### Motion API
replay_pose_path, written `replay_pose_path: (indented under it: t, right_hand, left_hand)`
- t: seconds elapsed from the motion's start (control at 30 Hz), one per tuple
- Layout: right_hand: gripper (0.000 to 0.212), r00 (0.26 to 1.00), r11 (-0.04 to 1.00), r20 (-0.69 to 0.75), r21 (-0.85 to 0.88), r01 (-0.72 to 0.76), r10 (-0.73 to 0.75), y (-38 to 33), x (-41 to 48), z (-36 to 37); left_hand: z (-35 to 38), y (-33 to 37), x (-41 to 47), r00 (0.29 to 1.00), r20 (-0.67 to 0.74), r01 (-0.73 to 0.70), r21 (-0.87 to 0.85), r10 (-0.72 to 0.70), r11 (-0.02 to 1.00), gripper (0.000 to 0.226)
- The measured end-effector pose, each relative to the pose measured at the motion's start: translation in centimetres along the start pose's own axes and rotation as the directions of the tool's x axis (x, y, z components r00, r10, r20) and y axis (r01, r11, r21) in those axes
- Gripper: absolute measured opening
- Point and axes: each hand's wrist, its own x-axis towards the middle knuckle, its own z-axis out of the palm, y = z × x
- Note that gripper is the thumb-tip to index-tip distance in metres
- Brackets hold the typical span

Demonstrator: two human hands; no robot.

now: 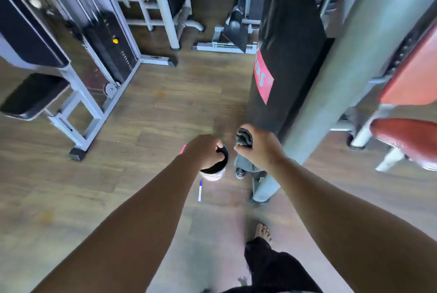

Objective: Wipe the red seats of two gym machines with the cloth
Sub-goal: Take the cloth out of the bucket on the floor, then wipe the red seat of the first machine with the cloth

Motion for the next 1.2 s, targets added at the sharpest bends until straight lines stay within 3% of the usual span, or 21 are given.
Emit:
replay_pose_path:
  t: [0.17,0.43,0.9,1.2]
  right_hand:
    - [0.050,0.984,0.992,-0.121,0.015,-0.126,0.127,-0.3,-8.5,-2.5]
    - [0.045,0.914,0.951,-0.269,0.136,-0.276,0.304,3.5,-24.0,-9.1]
    - [0.048,0.668,0.815,-0.486,0.196,-0.545,0.564,25.4,-52.7,-29.1]
    - [0.048,0.548,0.745,-0.540,0.254,-0.617,0.639,39.1,-57.2,-38.3]
  left_hand:
    - [2.2,2.7,-4.9,0.982,-0.051,-0.168,0.220,0.183,0.961,0.036]
    - [6.0,13.4,-13.6,0.917,0.055,-0.390,0.341,0.396,0.855,0.039]
    - [22.2,49.9,-23.7,0.713,0.162,-0.685,0.368,0.682,0.629,0.037]
    - [28.6,67.8,-21.1,0.647,0.154,-0.756,0.258,0.747,0.602,0.034]
